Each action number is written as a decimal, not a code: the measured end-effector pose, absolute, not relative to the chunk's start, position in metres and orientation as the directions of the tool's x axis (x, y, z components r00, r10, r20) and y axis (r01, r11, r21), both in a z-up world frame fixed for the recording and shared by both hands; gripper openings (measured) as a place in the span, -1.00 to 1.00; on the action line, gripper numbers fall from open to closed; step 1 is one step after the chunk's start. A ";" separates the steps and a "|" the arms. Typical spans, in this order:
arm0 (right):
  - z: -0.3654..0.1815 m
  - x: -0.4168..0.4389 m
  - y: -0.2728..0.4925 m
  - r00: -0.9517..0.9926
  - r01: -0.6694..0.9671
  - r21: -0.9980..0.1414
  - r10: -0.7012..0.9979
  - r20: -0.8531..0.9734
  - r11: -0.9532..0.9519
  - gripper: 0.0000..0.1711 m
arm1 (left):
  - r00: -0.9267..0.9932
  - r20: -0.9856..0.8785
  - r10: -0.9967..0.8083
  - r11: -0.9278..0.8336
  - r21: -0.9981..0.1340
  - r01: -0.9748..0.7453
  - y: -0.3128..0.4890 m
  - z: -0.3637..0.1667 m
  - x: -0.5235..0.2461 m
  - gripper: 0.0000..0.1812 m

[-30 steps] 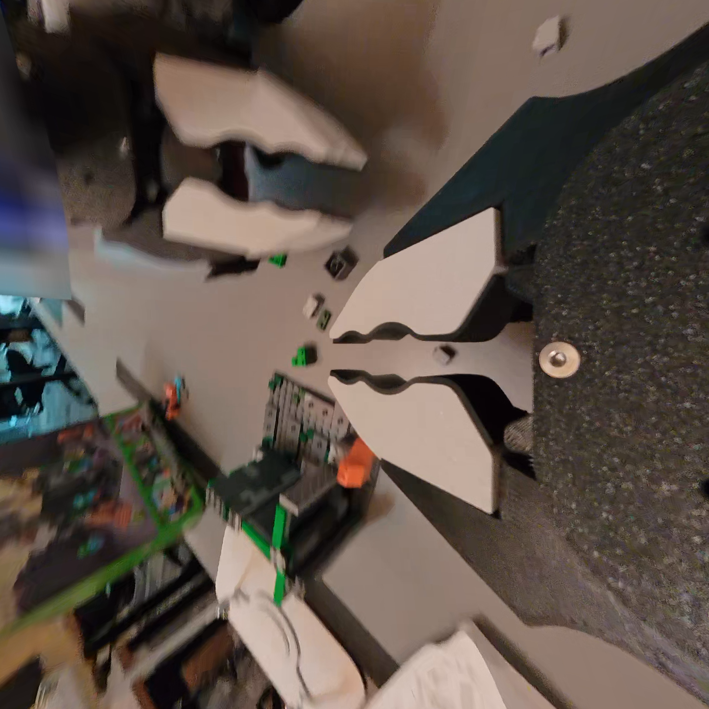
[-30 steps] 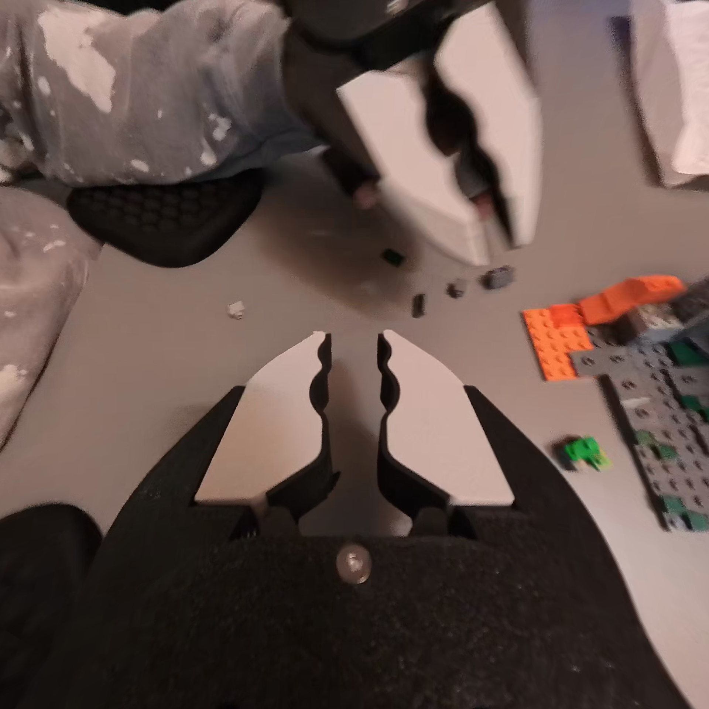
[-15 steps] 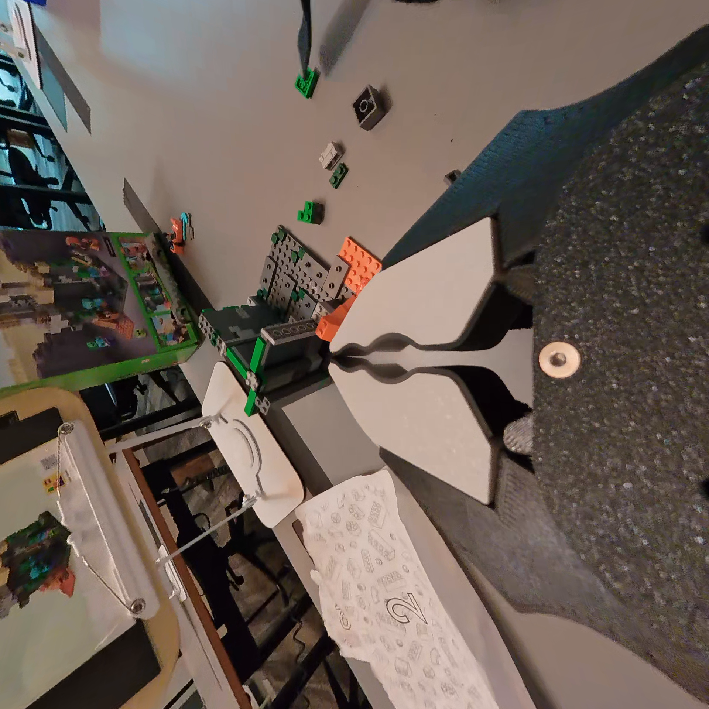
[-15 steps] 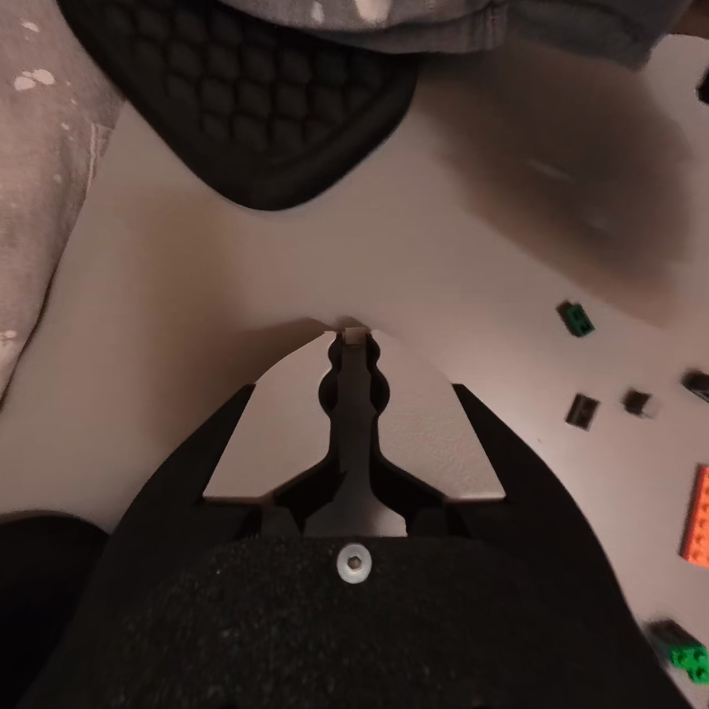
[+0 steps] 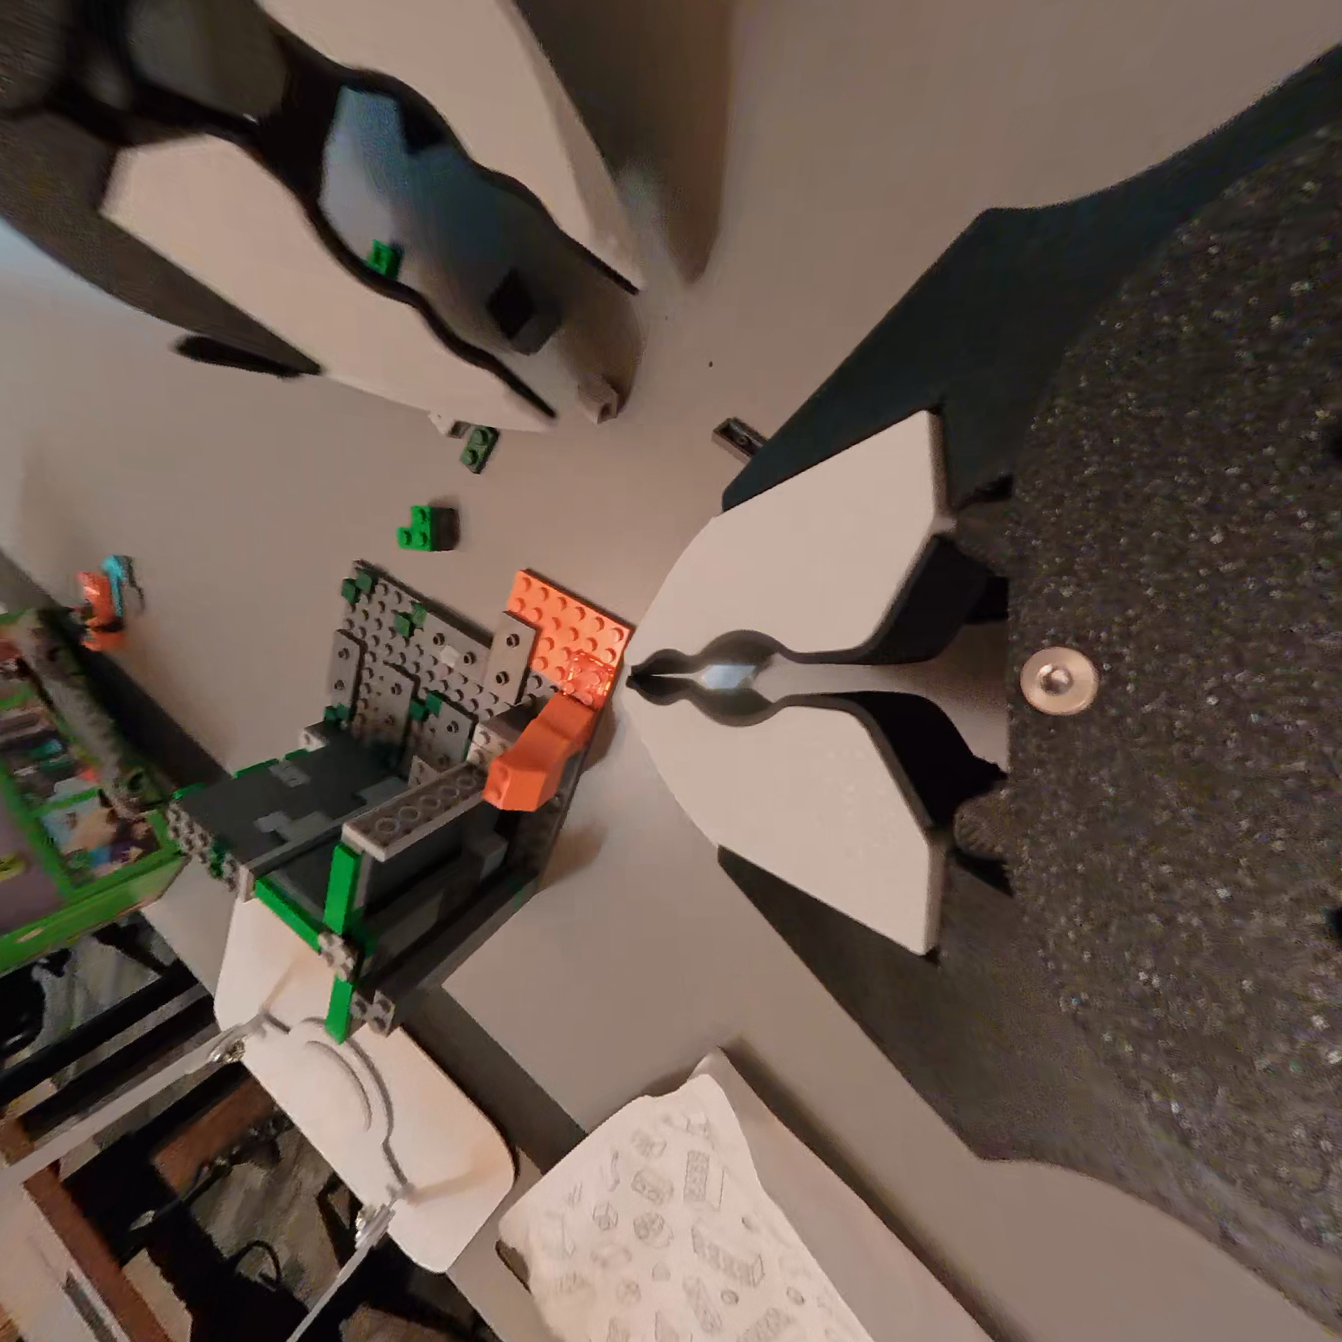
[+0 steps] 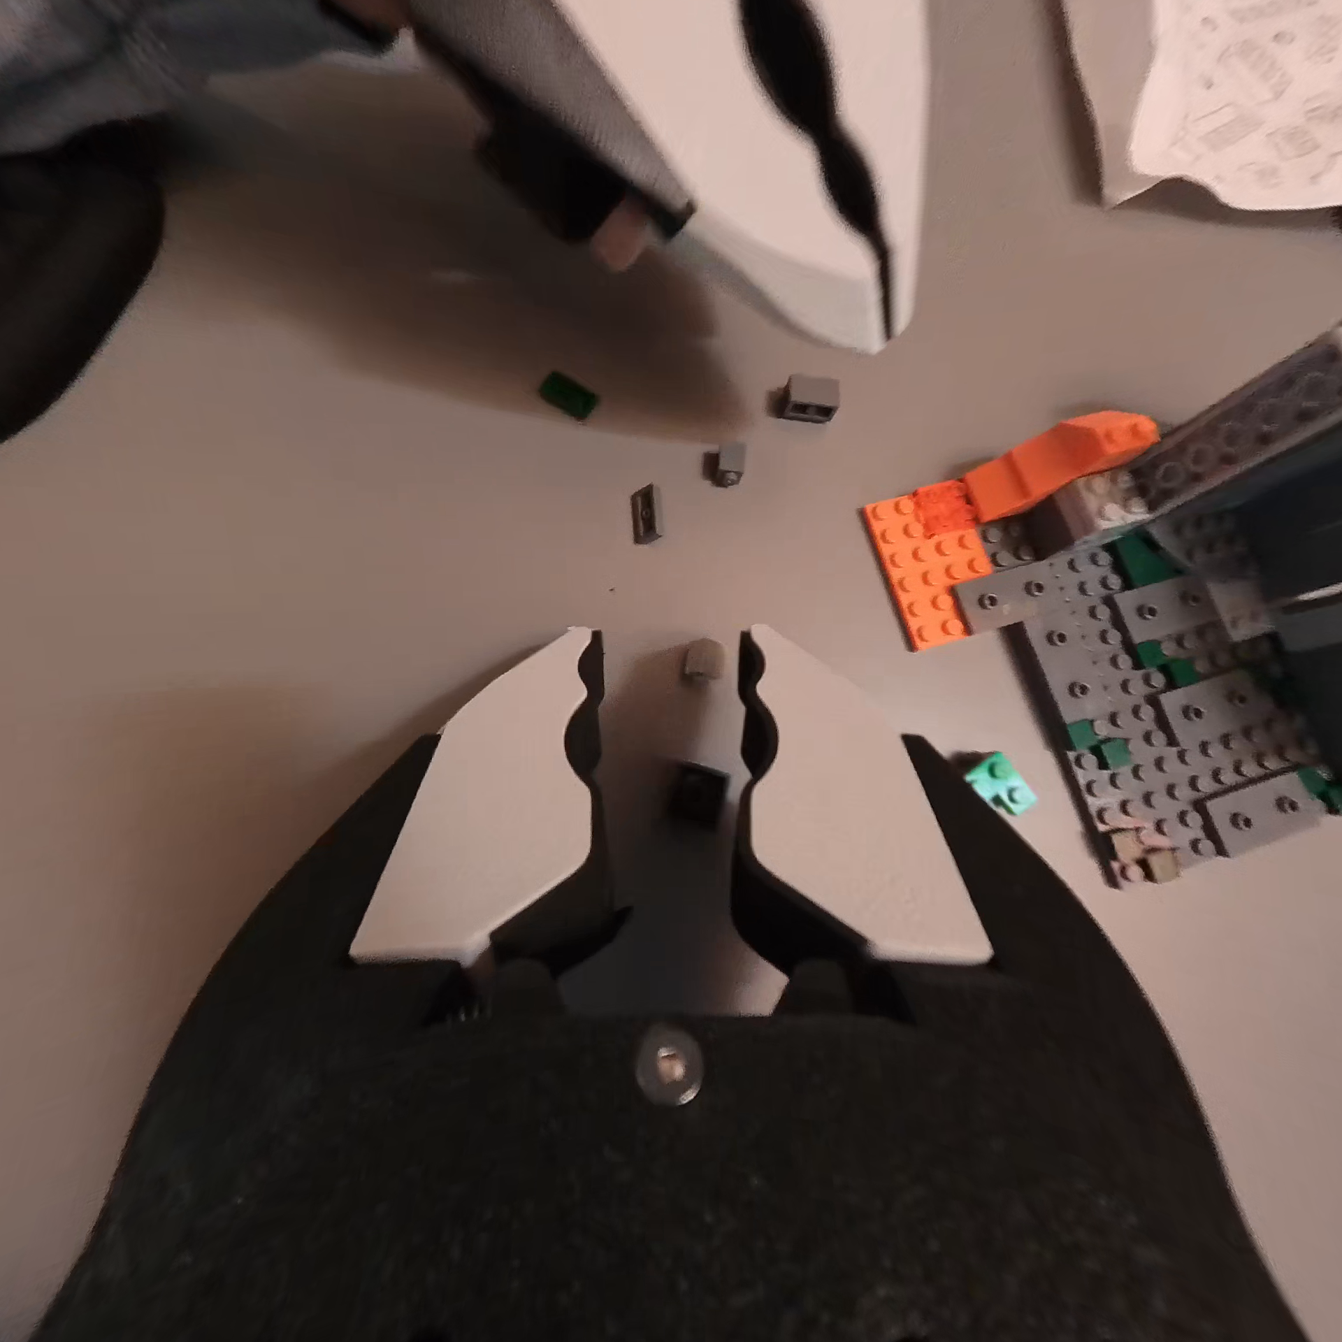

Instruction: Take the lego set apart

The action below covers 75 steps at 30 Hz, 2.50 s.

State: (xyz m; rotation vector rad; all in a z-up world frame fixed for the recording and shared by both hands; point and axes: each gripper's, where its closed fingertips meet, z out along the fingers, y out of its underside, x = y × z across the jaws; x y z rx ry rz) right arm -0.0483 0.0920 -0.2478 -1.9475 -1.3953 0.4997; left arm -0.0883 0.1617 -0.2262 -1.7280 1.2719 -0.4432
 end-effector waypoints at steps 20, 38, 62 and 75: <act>-0.264 0.072 0.082 0.470 0.741 -0.533 0.882 -0.024 -0.409 -0.62 | 0.490 -0.102 -0.866 -0.238 -0.776 -0.584 0.169 -0.247 -0.101 -0.82; -0.254 0.030 0.102 0.444 0.683 -0.658 0.896 0.027 -0.318 -0.68 | 0.427 -0.142 -0.893 -0.137 -0.817 -0.560 0.159 -0.236 -0.084 -0.95; -0.238 0.009 0.156 0.545 0.591 -0.740 0.835 0.073 -0.321 -1.00 | 0.306 -0.135 -0.942 -0.039 -0.864 -0.502 0.126 -0.222 -0.046 -0.96; -0.264 0.022 0.158 0.565 0.642 -0.661 0.822 0.065 -0.389 -0.74 | 0.291 -0.118 -0.950 -0.056 -0.849 -0.526 0.120 -0.228 -0.040 -1.00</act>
